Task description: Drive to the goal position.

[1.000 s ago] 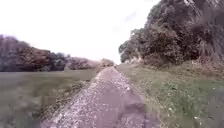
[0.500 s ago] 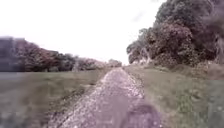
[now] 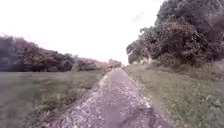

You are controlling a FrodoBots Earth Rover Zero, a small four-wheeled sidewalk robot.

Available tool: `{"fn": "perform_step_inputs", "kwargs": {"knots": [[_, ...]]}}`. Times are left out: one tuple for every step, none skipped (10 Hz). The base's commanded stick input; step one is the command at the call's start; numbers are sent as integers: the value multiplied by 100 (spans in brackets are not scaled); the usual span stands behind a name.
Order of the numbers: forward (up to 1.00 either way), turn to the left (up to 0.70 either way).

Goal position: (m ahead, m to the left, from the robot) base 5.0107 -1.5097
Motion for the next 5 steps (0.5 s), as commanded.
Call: {"fn": "perform_step_inputs", "kwargs": {"knots": [[100,0],[100,0],[100,0],[100,0],[100,0]]}}
